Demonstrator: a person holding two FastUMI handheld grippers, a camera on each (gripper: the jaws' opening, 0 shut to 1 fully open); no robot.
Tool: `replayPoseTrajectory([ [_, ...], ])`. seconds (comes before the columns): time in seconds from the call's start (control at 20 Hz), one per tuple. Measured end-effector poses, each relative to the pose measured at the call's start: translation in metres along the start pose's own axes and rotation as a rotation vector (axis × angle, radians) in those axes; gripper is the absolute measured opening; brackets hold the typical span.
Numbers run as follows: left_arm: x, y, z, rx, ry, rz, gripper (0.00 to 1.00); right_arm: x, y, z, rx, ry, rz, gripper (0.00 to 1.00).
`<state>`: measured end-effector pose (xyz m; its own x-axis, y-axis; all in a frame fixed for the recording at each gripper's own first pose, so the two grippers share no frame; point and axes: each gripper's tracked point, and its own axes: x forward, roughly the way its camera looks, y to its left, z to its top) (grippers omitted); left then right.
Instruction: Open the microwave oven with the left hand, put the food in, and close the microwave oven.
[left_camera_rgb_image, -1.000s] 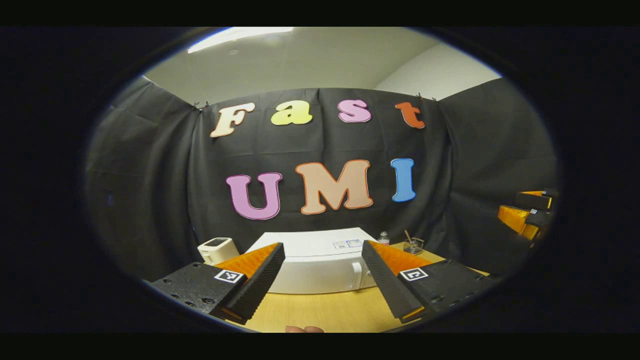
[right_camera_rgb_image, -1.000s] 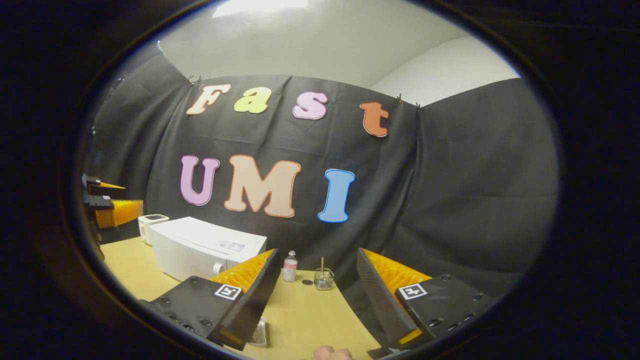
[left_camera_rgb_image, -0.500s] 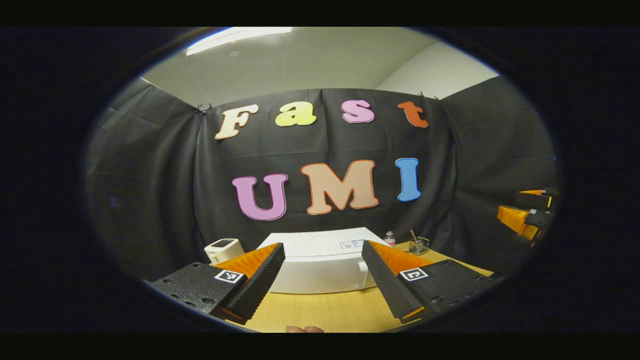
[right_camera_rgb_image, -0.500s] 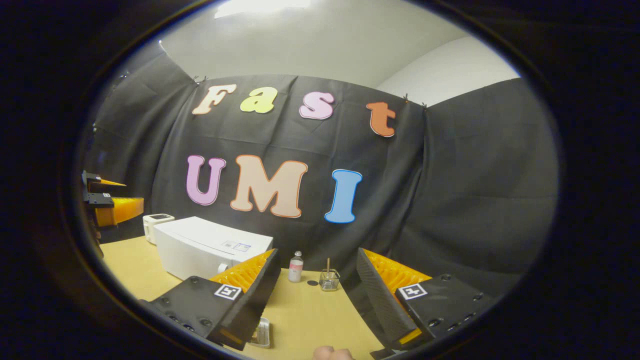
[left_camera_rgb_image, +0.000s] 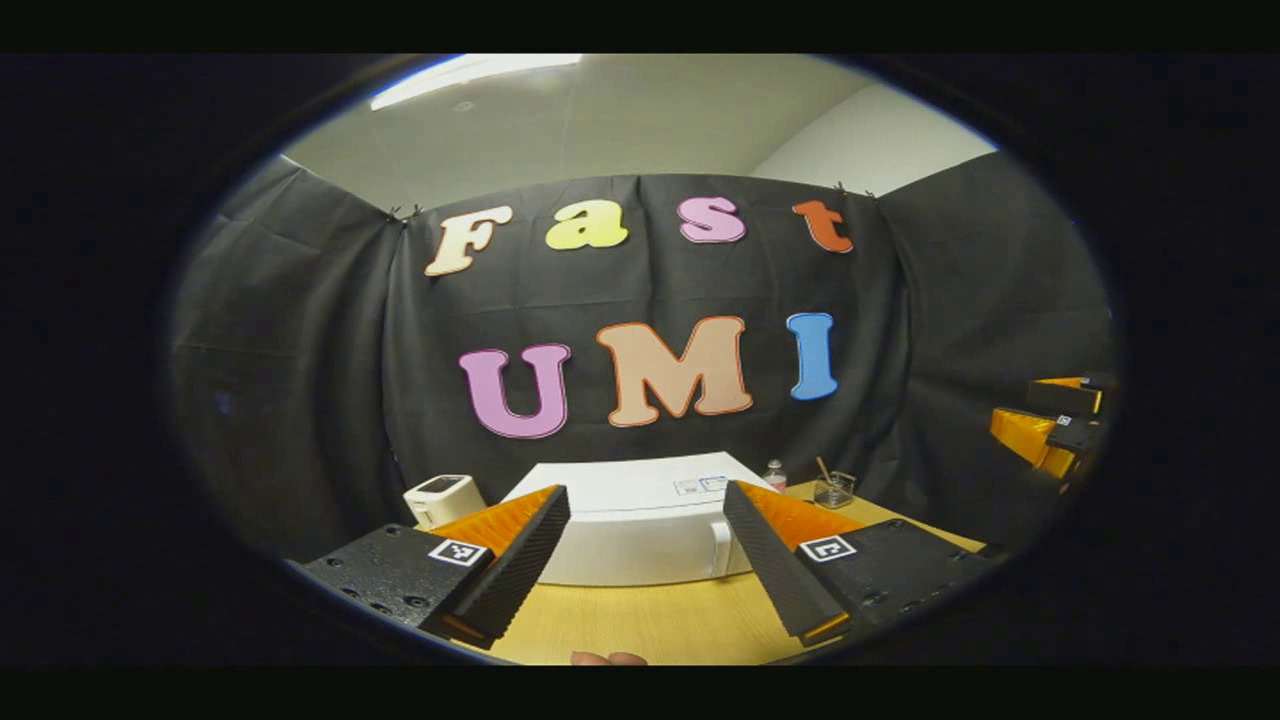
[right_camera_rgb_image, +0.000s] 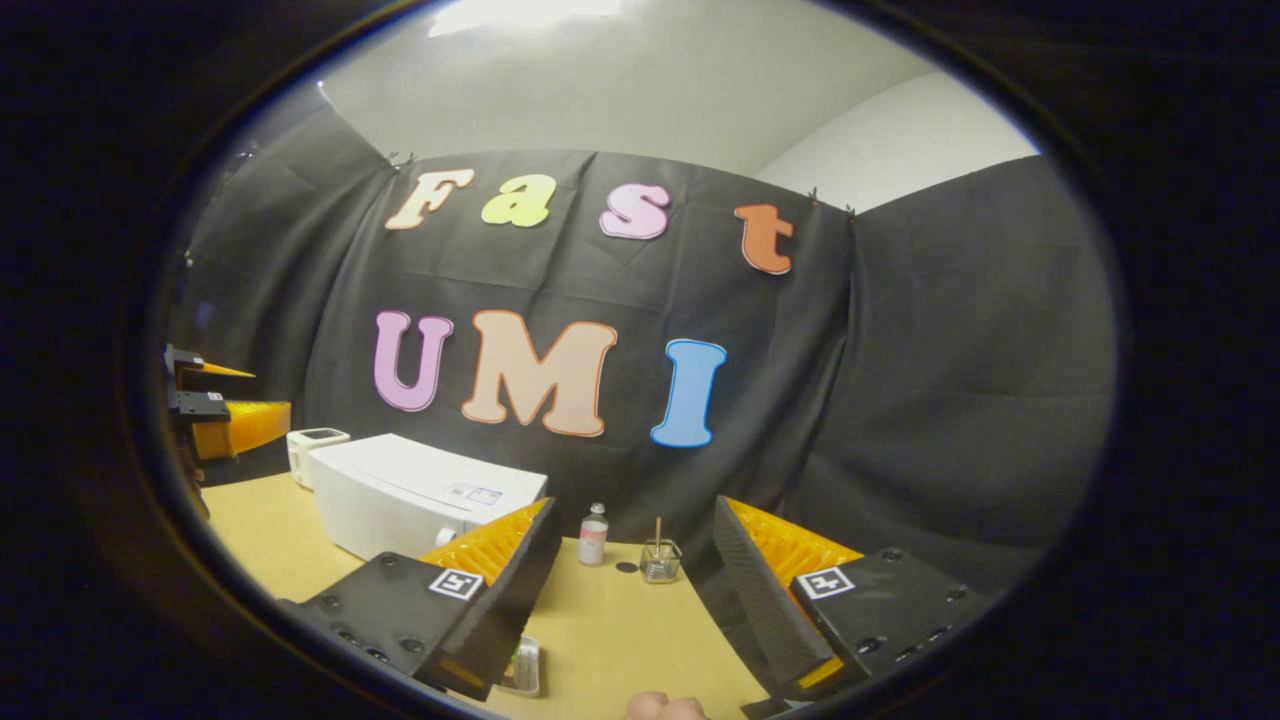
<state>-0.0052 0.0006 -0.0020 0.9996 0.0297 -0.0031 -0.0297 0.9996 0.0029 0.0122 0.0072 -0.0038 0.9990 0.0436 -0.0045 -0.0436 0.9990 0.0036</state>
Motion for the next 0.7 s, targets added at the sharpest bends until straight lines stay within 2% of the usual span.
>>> replayPoseTrajectory([
  [0.25, 0.014, -0.008, -0.022, -0.001, 0.026, -0.012, 0.98, -0.001, -0.006, -0.004, 0.01, 0.008, -0.015, 0.97],
  [0.55, 0.044, -0.031, -0.067, 0.04, 0.062, -0.068, 0.99, -0.004, -0.015, -0.005, 0.0, 0.015, -0.032, 0.97],
  [0.7, 0.069, -0.056, -0.099, 0.041, 0.092, -0.133, 0.98, -0.005, -0.021, -0.009, -0.011, 0.03, -0.041, 0.96],
])
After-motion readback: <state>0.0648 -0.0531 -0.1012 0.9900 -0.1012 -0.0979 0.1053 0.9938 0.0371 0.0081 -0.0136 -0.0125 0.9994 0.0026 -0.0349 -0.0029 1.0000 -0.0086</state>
